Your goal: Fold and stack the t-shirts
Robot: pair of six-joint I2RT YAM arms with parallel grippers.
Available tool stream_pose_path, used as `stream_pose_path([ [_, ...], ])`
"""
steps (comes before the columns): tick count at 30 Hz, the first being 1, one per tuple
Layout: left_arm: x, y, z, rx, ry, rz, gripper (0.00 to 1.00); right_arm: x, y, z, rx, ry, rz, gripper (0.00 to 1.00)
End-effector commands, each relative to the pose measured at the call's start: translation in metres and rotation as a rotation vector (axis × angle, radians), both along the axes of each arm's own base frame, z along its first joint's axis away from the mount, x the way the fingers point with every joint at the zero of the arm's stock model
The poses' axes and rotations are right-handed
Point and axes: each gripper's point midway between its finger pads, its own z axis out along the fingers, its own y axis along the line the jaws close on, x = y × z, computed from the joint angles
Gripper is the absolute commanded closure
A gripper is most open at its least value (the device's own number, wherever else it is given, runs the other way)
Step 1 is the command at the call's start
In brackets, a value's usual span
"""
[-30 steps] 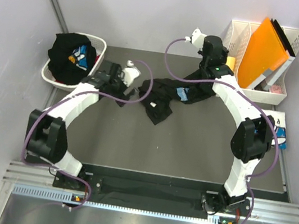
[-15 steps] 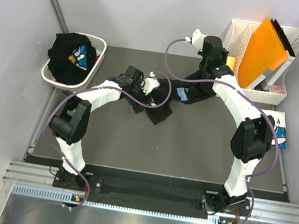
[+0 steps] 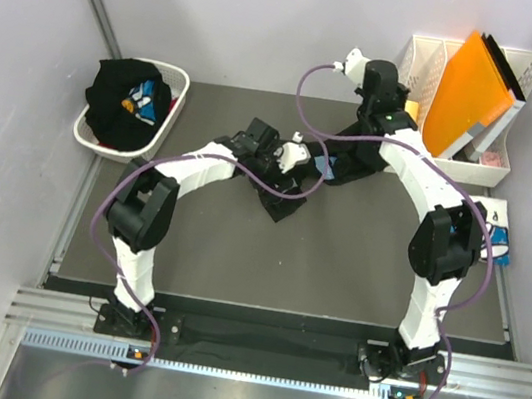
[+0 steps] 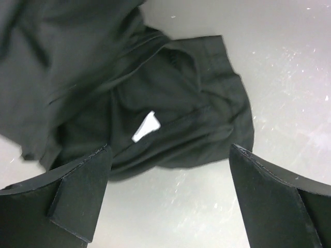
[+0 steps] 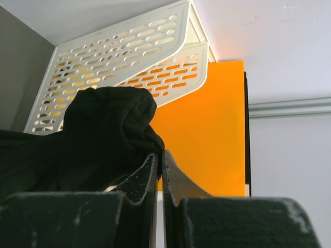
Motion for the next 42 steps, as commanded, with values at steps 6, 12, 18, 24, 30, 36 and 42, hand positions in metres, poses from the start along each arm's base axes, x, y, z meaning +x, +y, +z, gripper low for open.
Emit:
stream_pose_path([
  [6,0.003,-0.009,-0.048,0.080,0.039,-0.061,0.02,0.005,-0.003,0.025,0.044,-0.071,-0.020,1.00],
  [12,0.005,-0.006,-0.066,0.120,0.056,-0.068,0.63,0.006,-0.005,0.030,0.044,-0.081,-0.022,1.00],
  [18,0.023,0.015,-0.060,0.246,0.009,0.009,1.00,0.009,-0.006,0.030,0.039,-0.081,-0.024,1.00],
  [24,0.050,0.080,-0.014,0.418,-0.112,0.215,1.00,0.009,-0.013,0.025,0.029,-0.059,-0.022,1.00],
  [30,0.072,0.151,0.049,0.509,-0.249,0.448,1.00,0.008,-0.021,0.017,0.036,-0.035,-0.028,1.00],
  [36,0.095,0.209,0.104,0.555,-0.369,0.650,1.00,0.002,-0.020,0.002,0.025,0.040,0.011,1.00],
  [42,0.114,0.238,0.139,0.587,-0.483,0.742,1.00,-0.057,0.013,-0.062,0.063,0.504,0.329,1.00],
])
